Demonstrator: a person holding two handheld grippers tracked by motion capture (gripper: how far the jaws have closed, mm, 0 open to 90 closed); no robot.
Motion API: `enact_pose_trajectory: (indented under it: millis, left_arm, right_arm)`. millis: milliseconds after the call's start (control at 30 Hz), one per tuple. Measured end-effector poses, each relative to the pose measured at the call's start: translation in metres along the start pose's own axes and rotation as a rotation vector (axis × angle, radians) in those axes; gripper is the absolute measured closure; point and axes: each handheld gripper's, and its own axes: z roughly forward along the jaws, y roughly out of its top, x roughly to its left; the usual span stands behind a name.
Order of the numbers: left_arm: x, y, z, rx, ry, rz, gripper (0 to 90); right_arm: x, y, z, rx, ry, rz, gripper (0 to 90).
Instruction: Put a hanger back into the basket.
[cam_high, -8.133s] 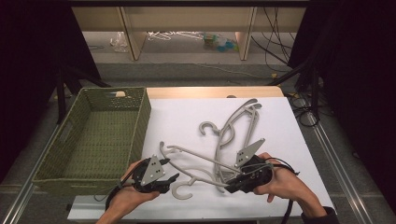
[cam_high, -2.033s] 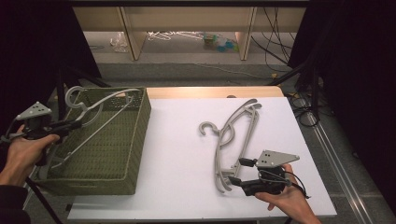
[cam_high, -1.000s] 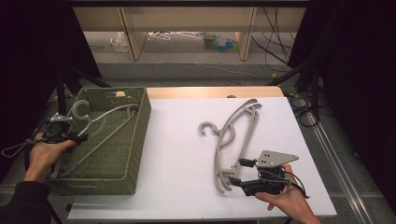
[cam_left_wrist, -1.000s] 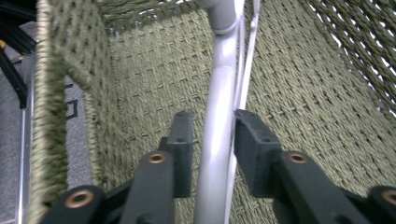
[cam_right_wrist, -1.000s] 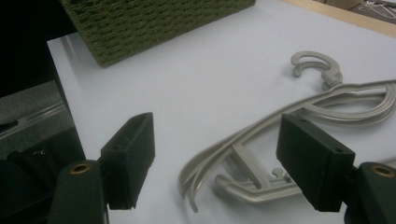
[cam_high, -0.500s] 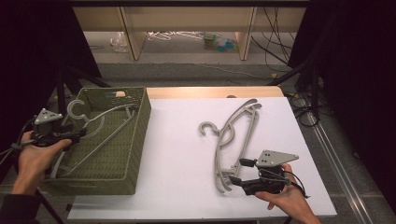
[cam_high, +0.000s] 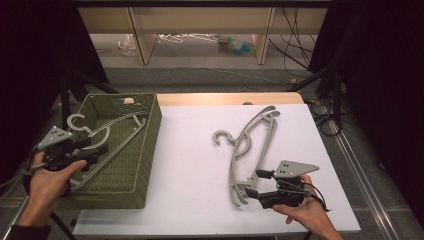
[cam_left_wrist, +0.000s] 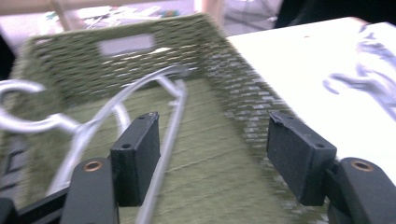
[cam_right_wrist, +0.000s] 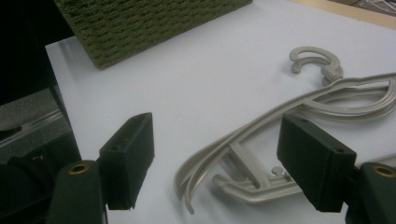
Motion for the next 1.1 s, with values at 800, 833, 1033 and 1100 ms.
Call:
enact_pose_trajectory:
  millis: [800,833,1033,1100]
  left_arm:
    - [-0.122,-0.050,0.006,-0.150,-0.320,0.078,18.8]
    - [-0.124,-0.052,0.006,-0.153,-0.322,0.078,18.8]
    - [-0.135,-0.066,0.005,-0.152,-0.317,0.102,18.8]
    - [-0.138,-0.072,0.004,-0.156,-0.316,0.093,18.8]
  right_arm:
    - [-0.003,-0.002,0.008,-0.016,-0.036,0.028,22.2]
    - [-0.003,-0.002,0.008,0.003,-0.027,0.033,22.2]
    - [-0.004,0.000,0.013,0.012,-0.059,0.031,22.4]
    - [-0.005,0.002,0.017,0.025,-0.068,0.027,23.2]
